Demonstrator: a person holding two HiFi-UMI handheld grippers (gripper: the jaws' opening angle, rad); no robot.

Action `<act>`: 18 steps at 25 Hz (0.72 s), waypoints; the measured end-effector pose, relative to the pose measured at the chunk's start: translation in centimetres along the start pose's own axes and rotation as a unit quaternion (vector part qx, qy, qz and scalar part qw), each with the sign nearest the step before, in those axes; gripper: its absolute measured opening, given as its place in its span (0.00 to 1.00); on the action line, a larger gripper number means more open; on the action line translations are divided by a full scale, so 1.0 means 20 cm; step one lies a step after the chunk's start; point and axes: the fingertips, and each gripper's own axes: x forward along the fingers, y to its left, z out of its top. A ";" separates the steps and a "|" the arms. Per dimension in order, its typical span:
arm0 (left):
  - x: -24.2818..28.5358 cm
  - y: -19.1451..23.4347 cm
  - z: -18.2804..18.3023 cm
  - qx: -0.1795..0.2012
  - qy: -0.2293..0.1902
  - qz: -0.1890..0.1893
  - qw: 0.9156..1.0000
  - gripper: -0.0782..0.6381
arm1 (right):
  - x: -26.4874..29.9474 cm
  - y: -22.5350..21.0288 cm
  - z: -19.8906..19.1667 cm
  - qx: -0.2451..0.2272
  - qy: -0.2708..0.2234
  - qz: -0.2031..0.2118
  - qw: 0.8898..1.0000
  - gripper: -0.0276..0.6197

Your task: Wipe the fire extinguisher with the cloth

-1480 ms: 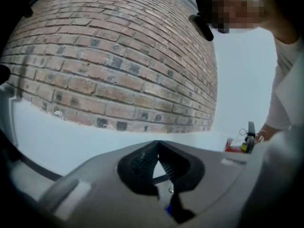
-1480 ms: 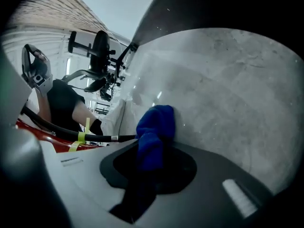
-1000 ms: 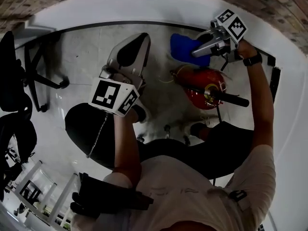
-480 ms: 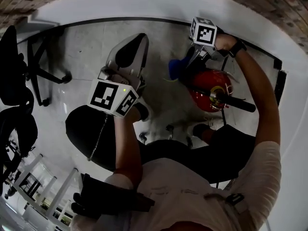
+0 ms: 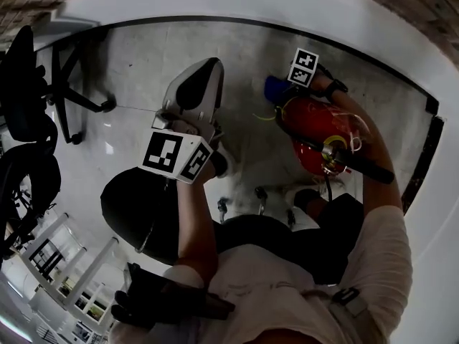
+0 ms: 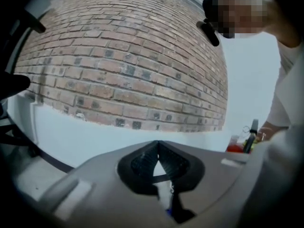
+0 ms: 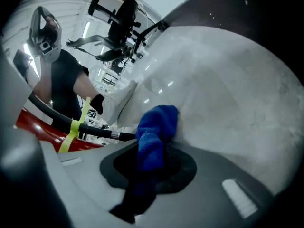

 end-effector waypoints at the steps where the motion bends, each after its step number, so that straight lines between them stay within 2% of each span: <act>1: -0.02 -0.01 0.01 0.003 -0.003 0.002 1.000 0.11 | -0.04 0.01 0.01 0.002 -0.026 -0.003 1.000 0.15; 3: -0.09 -0.05 0.05 0.007 -0.015 0.005 1.000 0.11 | -0.21 0.03 0.07 0.016 -0.126 -0.022 0.992 0.15; 4: -0.12 -0.07 0.08 0.007 -0.022 0.006 1.000 0.11 | -0.35 0.04 0.10 0.027 -0.192 -0.043 0.980 0.15; 5: -0.16 -0.09 0.10 0.007 -0.030 0.006 1.000 0.11 | -0.51 0.05 0.12 0.038 -0.260 -0.073 0.962 0.15; 6: -0.19 -0.12 0.11 0.007 -0.037 0.006 0.999 0.11 | -0.68 0.08 0.12 0.047 -0.323 -0.110 0.939 0.16; 8: -0.28 -0.21 0.14 0.008 -0.053 -0.002 0.999 0.11 | -1.03 0.16 0.04 0.053 -0.427 -0.204 0.879 0.15; 11: -0.44 -0.39 0.21 0.020 -0.079 -0.024 0.996 0.11 | -1.48 0.46 -0.19 0.050 -0.540 -0.333 0.771 0.14; 13: -0.56 -0.52 0.26 0.033 -0.097 -0.036 0.994 0.11 | -1.69 0.73 -0.38 0.057 -0.582 -0.404 0.703 0.15; 15: -0.70 -0.67 0.30 0.048 -0.114 -0.045 0.991 0.11 | -1.82 1.04 -0.57 0.059 -0.610 -0.463 0.641 0.16; 16: -0.78 -0.75 0.32 0.055 -0.122 -0.047 0.990 0.11 | -1.85 1.21 -0.64 0.053 -0.623 -0.483 0.612 0.17; 17: -0.86 -0.83 0.32 0.060 -0.128 -0.048 0.989 0.11 | -1.85 1.39 -0.70 0.040 -0.634 -0.500 0.589 0.17; 18: -0.95 -0.92 0.32 0.062 -0.132 -0.050 0.988 0.11 | -1.82 1.58 -0.74 0.021 -0.638 -0.516 0.571 0.17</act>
